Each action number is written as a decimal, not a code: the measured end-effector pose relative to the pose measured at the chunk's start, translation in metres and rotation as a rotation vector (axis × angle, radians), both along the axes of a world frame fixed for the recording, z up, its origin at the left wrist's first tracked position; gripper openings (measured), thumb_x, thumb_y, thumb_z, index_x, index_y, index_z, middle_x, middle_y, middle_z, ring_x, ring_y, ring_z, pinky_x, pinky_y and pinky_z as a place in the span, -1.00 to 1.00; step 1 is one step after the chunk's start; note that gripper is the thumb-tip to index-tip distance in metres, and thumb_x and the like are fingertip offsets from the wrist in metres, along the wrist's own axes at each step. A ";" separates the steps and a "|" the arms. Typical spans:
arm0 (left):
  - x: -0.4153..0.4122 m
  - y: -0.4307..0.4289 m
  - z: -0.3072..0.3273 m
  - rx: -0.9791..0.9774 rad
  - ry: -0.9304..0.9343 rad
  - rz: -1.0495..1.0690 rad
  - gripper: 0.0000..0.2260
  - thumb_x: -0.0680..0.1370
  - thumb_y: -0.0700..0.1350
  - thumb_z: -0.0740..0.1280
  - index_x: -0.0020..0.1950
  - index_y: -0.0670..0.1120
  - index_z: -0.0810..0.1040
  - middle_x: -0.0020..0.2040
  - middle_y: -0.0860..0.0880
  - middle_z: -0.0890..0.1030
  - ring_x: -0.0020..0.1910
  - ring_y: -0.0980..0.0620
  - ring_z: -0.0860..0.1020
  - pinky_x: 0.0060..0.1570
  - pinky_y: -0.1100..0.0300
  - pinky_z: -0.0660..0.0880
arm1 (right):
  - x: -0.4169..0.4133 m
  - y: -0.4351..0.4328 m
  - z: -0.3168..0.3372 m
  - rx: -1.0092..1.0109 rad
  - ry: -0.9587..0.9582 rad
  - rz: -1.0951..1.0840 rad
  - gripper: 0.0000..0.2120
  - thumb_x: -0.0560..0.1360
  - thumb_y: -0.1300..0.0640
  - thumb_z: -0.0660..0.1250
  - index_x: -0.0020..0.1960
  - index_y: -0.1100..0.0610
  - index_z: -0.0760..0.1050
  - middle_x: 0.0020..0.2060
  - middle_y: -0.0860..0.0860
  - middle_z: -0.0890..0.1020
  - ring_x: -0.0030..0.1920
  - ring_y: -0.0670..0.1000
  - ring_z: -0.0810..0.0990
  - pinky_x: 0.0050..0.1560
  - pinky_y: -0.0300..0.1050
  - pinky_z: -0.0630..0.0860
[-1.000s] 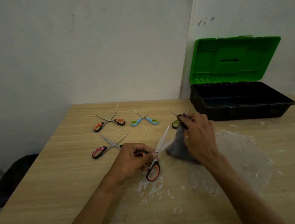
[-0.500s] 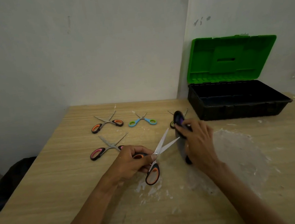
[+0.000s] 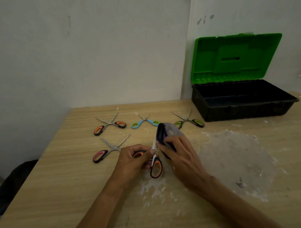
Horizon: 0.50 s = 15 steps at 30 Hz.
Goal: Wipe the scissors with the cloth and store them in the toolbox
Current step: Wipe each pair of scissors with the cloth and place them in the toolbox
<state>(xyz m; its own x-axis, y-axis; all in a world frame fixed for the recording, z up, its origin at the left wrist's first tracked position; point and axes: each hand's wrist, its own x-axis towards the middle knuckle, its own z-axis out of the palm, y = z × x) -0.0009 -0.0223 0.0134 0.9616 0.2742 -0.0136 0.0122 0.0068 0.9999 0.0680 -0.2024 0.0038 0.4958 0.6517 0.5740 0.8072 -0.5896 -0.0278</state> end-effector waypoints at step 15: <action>0.004 -0.006 0.010 -0.169 -0.058 0.166 -0.95 0.51 -0.13 0.50 -0.05 -0.05 0.75 -0.14 -0.12 0.76 -0.23 0.03 0.73 -0.26 0.25 0.64 | 0.017 -0.021 0.010 0.087 0.676 0.085 -0.62 0.43 0.29 0.35 -0.04 -0.22 0.50 -0.06 -0.33 0.50 0.01 -0.27 0.48 -0.05 -0.41 0.40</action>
